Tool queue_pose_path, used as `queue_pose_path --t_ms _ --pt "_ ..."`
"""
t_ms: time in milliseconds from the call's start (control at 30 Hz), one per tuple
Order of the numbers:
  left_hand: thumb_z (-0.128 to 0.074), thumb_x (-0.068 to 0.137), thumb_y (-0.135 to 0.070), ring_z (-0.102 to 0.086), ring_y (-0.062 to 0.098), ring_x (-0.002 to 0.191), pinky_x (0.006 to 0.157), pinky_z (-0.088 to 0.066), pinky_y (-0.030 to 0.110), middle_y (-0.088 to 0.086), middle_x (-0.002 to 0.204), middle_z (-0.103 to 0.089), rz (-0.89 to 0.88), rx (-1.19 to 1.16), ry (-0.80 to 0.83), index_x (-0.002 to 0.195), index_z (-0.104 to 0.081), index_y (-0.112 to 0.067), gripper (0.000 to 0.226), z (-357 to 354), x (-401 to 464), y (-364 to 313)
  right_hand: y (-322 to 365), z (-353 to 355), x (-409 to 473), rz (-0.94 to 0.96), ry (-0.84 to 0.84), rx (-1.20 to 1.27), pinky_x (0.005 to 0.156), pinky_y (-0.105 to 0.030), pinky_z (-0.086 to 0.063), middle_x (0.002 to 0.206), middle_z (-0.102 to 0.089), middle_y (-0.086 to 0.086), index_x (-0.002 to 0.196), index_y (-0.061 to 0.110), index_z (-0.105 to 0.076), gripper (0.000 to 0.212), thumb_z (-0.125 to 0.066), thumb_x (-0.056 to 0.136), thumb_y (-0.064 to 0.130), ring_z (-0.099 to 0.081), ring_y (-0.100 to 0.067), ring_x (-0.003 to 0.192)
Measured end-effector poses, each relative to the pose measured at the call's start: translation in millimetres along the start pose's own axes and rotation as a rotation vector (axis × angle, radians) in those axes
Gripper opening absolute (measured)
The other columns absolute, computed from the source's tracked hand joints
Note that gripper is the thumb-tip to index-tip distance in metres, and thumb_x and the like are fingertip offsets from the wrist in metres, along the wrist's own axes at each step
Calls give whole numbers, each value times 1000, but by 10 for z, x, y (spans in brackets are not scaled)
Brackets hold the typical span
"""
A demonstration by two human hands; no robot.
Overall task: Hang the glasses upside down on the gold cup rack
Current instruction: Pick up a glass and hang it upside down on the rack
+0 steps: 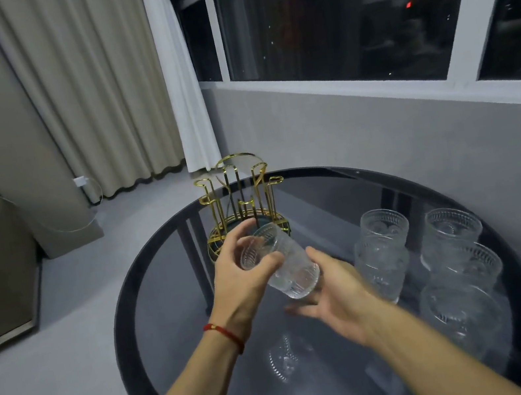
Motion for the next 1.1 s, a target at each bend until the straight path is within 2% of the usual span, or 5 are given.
queue_pose_path --t_ms 267,367,467,667,1100 --pt "-53 86 -59 -63 15 113 95 -55 40 -2 117 -66 103 -23 7 119 -64 -30 45 157 189 435 406 40 43 188 -115 -31 88 -50 -58 132 -68 -15 135 9 -57 30 -54 108 21 -71 -30 108" --pt "-43 94 -48 -54 24 120 94 -48 40 -1 115 -64 -1 468 -126 111 -66 -23 38 319 257 588 862 135 -113 375 -226 -164 99 -50 -56 133 -61 -3 139 15 -52 33 -55 108 22 -66 -22 114" --pt "-44 95 -52 -27 27 146 116 -31 52 7 152 -41 -101 1009 57 144 -46 -26 55 76 288 889 1408 181 -148 538 -364 -262 88 -36 -55 136 -55 2 142 24 -49 39 -59 105 31 -61 -14 112" --pt "-37 94 -57 -3 26 155 121 -18 56 8 166 -20 -94 1152 151 155 -20 -40 66 -36 321 1116 2337 -173 467 658 -434 -408 110 -51 -52 143 -60 -9 148 17 -50 76 -79 82 42 -63 -28 128" --pt "-33 90 -59 8 24 156 123 -12 58 4 170 -11 -73 1138 148 154 -8 -48 69 -36 335 1276 2498 -1729 2048 618 -33 -1084 112 -51 -49 147 -60 -10 145 21 -58 70 -86 82 30 -58 -32 132"
Point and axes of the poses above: each hand's wrist, its own x-axis towards the middle knuckle, its own z-axis out of the back of the hand, y = z × x, the point moved 10 cm from there along x, towards the middle knuckle
